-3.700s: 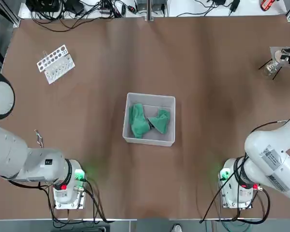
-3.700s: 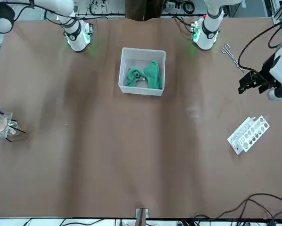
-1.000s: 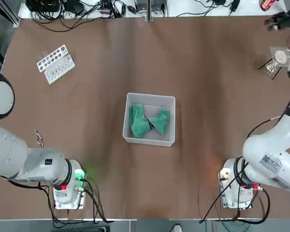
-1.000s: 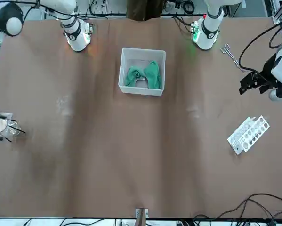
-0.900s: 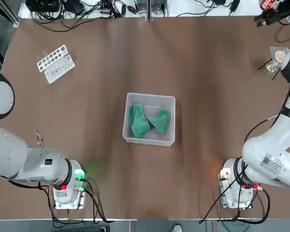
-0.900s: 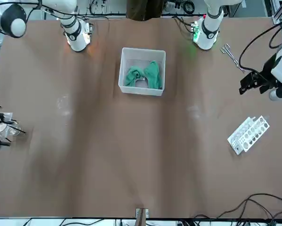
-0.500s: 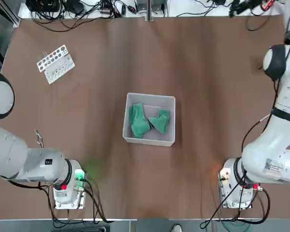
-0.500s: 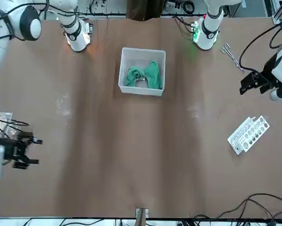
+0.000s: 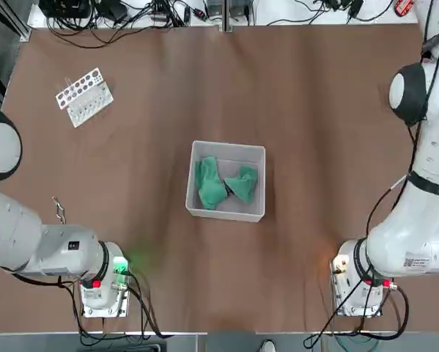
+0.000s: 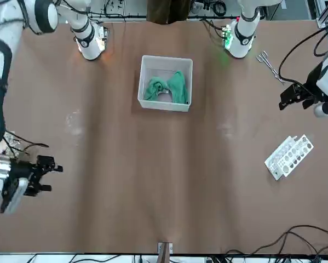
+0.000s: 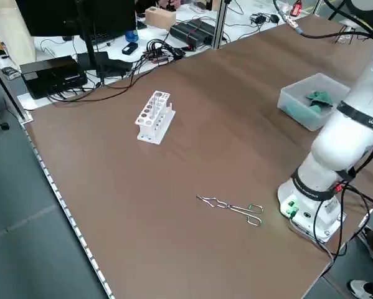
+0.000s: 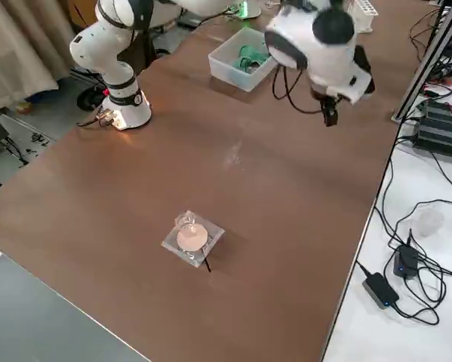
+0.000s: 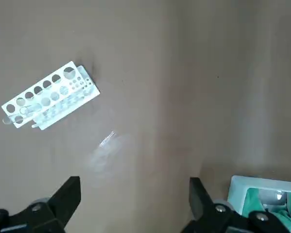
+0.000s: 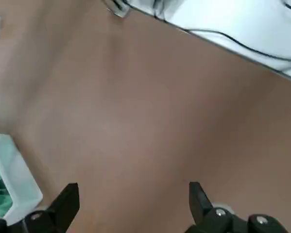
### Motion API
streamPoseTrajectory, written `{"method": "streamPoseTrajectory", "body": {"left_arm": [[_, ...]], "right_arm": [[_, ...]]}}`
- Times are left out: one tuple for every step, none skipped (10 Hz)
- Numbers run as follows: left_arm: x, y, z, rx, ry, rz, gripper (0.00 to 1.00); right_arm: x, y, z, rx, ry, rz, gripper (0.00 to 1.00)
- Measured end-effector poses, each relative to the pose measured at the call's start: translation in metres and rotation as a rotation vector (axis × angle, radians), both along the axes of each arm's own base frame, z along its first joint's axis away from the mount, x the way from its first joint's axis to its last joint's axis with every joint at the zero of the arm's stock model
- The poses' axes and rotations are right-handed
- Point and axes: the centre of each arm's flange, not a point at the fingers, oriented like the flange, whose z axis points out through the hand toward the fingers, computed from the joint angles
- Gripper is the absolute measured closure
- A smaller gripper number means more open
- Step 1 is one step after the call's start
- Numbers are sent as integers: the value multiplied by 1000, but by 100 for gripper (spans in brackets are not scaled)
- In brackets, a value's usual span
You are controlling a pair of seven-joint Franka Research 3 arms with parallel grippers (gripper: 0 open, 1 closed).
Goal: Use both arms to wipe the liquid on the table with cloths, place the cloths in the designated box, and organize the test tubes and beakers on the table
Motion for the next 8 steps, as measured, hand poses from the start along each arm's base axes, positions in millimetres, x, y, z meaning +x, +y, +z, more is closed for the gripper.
{"method": "streamPoseTrajectory", "body": {"left_arm": [[0, 0, 0, 0, -1, 0, 1], [0, 0, 0, 0, -1, 0, 1], [0, 0, 0, 0, -1, 0, 1], [0, 0, 1, 0, -1, 0, 1], [0, 0, 1, 0, -2, 0, 1], [0, 0, 1, 0, -2, 0, 1], [0, 0, 1, 0, -1, 1, 1], [0, 1, 1, 0, -1, 1, 1]], "right_arm": [[-12, -9, 19, -79, 21, -58, 0], [-25, -22, 35, -145, 24, -107, 0], [-40, -39, 48, -200, 0, -161, 0], [-61, -55, 59, -226, -20, -238, 0], [-86, -66, 74, -243, -13, -331, 0], [-109, -69, 89, -266, 18, -420, 0], [-125, -67, 102, -284, 44, -476, 0], [-138, -65, 117, -316, 64, -493, 0]]}}
